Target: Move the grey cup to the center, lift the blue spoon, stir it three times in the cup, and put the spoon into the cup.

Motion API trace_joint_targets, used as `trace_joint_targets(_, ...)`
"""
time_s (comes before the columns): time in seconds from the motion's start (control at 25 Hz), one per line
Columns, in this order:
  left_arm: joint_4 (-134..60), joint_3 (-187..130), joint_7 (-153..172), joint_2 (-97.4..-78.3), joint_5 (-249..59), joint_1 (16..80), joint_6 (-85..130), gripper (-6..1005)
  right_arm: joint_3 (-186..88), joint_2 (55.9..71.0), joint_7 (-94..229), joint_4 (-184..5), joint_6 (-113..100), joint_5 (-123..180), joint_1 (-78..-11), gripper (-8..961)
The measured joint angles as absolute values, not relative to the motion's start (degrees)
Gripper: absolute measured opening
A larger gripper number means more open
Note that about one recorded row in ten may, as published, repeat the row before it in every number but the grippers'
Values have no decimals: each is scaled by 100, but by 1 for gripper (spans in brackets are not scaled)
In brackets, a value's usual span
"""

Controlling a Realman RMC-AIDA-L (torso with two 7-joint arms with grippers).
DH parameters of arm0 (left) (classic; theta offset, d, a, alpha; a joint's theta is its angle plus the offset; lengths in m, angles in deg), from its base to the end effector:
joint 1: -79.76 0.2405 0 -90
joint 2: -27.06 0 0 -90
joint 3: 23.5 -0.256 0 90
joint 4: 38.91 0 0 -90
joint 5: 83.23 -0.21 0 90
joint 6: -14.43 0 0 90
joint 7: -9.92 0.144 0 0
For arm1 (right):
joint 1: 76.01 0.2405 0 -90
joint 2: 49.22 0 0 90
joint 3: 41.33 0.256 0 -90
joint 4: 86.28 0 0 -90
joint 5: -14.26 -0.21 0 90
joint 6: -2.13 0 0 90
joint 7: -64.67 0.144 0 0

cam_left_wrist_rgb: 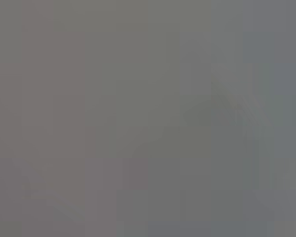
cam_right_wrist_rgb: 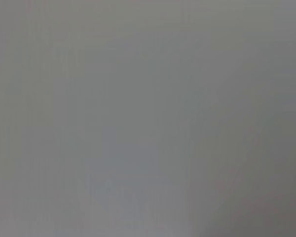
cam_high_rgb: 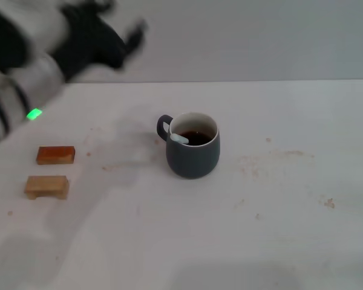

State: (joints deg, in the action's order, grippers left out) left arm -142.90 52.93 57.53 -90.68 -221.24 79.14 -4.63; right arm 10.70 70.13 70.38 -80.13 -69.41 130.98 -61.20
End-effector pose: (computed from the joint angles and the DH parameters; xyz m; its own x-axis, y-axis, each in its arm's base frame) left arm -0.1272 0.3287 0.0459 0.9309 -0.0586 0.3605 0.2996 -0.4420 -0.8455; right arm 0.4071 0.2574 0.0301 0.7010 0.0174 -0.7129 -0.6889 0.2748 -0.6707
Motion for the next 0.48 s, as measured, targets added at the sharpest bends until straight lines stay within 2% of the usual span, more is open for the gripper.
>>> trace_joint_targets(0.16, -14232, 4422, 6019, -9041, -21612, 8628, 2328, 549, 1070, 7013, 7038, -8013, -7011, 13098, -6137, -1)
trace_joint_targets(0.48, -13319, 3506, 5165, -9032, -22633, 8754, 5197, 546, 1070, 7013, 7038, -8013, -7071, 13098, -6146, -1)
